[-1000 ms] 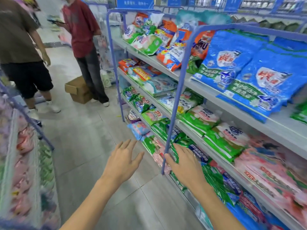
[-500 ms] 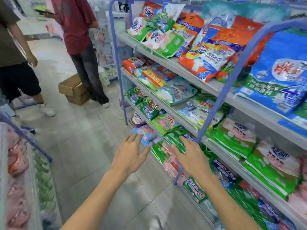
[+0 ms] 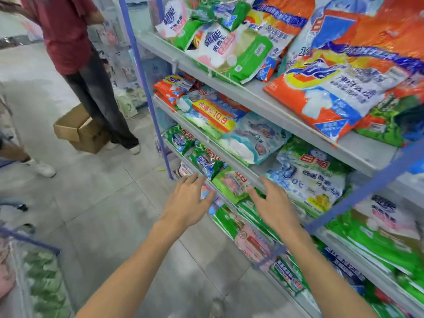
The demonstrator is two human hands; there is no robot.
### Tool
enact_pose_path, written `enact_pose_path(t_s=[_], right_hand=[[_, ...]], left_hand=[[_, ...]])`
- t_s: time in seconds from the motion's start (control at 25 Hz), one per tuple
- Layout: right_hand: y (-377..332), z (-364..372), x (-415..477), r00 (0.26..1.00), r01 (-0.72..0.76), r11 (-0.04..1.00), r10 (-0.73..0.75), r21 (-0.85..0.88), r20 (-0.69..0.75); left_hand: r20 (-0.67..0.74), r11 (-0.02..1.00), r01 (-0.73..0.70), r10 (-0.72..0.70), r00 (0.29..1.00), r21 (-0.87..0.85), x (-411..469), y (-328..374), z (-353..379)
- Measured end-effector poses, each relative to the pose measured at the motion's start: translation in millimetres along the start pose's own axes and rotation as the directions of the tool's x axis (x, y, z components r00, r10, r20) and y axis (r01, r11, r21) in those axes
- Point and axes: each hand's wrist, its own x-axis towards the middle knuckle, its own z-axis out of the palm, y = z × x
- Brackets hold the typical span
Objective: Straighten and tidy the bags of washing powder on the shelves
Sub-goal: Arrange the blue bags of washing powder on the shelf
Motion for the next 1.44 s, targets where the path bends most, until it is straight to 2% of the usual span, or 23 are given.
enact_pose_path(t_s=[0.16, 0.36, 0.44, 0.56, 0.64, 0.72, 0.84, 0.96, 1.04, 1.12, 1.2, 1.28, 1.36, 1.44], right_hand=[[-9, 9, 56, 0.989, -0.139, 0.989, 0.141, 0.045, -0.045], [-17, 17, 123, 0.927, -0.348, 0.929, 0.361, 0.126, -0.099], [-18, 20, 141, 0.898, -0.395, 0.894, 0.424, 0.209, -0.117], [-16, 25, 172, 0.816, -0.495, 0.774, 0.570, 0.395, -0.094], [-8, 29, 192, 0.770, -0.504, 0.663, 0.635, 0.554, -0.058], [4, 38, 207, 0.755, -0.463, 0.541, 0.656, 0.702, -0.007], [17, 57, 222, 0.769, -0.414, 0.403, 0.635, 0.816, 0.077], [17, 68, 230, 0.783, -0.338, 0.301, 0.615, 0.892, 0.090], [16, 70, 226, 0.789, -0.289, 0.250, 0.608, 0.924, 0.082], [18, 74, 210, 0.796, -0.260, 0.199, 0.598, 0.945, 0.093], [14, 78, 187, 0.800, -0.270, 0.149, 0.585, 0.951, 0.135], [7, 80, 161, 0.801, -0.283, 0.147, 0.579, 0.948, 0.149], [-5, 82, 134, 0.809, -0.276, 0.127, 0.566, 0.953, 0.159], [-16, 86, 108, 0.813, -0.276, 0.104, 0.556, 0.956, 0.174]], left_hand=[[0.085, 0.997, -0.082, 0.082, 0.993, 0.004, 81, -14, -5], [0.188, 0.977, -0.202, 0.211, 0.959, -0.067, 188, -19, -9], [0.192, 0.964, -0.239, 0.258, 0.947, -0.114, 223, -17, -8], [0.193, 0.945, -0.222, 0.270, 0.943, -0.238, 268, -7, -2], [0.220, 0.936, -0.152, 0.228, 0.948, -0.317, 291, 5, 7], [0.269, 0.910, -0.043, 0.166, 0.949, -0.413, 310, 14, 23], [0.335, 0.779, 0.137, 0.099, 0.937, -0.612, 319, 26, 40], [0.378, 0.624, 0.263, 0.056, 0.924, -0.736, 320, 28, 46], [0.431, 0.570, 0.323, 0.063, 0.900, -0.756, 320, 24, 42], [0.512, 0.586, 0.373, 0.085, 0.855, -0.719, 316, 14, 38], [0.607, 0.591, 0.443, 0.102, 0.788, -0.674, 305, 0, 36], [0.690, 0.562, 0.509, 0.162, 0.705, -0.652, 287, -16, 37], [0.726, 0.517, 0.553, 0.222, 0.651, -0.653, 263, -28, 37], [0.733, 0.471, 0.583, 0.245, 0.635, -0.662, 234, -40, 35]])
